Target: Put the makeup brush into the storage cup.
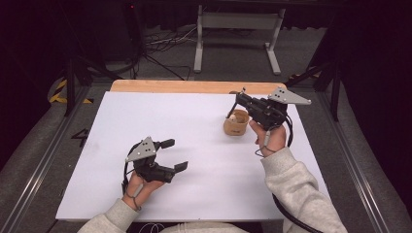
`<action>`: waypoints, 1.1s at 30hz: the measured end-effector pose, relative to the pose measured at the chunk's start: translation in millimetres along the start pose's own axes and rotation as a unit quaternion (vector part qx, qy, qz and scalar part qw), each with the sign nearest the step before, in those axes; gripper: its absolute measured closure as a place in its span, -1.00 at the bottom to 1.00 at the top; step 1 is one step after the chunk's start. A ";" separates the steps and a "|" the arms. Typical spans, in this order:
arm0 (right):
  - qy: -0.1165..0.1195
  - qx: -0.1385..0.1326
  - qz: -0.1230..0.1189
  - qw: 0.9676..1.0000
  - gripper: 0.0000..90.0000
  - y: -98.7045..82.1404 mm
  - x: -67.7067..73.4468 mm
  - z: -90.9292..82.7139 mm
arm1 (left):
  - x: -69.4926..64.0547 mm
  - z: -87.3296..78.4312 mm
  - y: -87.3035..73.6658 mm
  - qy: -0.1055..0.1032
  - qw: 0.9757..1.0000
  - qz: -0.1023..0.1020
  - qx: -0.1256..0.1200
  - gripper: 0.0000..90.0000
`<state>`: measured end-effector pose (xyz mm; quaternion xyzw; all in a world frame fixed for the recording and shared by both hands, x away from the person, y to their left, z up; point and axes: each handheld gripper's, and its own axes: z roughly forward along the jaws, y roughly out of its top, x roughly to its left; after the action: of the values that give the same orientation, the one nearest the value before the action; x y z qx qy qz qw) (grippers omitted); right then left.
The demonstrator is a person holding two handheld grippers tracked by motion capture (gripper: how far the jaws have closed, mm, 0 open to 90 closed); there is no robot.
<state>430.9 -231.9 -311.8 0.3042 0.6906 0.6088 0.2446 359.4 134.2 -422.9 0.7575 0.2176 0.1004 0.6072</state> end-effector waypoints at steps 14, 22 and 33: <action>-0.080 -0.007 -0.026 0.996 0.86 -2.7 -12.1 0.0 | -0.2 0.5 0.0 0.002 1.000 -0.004 0.003 -0.80; -0.098 0.000 -0.022 0.995 0.86 -8.7 -21.4 2.3 | -0.2 1.1 -0.4 0.002 1.000 -0.008 0.003 -0.79; -0.101 0.001 -0.020 0.995 0.86 -21.9 -32.2 8.8 | 0.0 1.0 -0.6 0.005 1.000 -0.002 0.005 -0.80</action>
<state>456.8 -250.6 -335.7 0.3510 0.6689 0.5691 0.3248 359.7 133.5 -423.7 0.7599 0.2226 0.1016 0.6023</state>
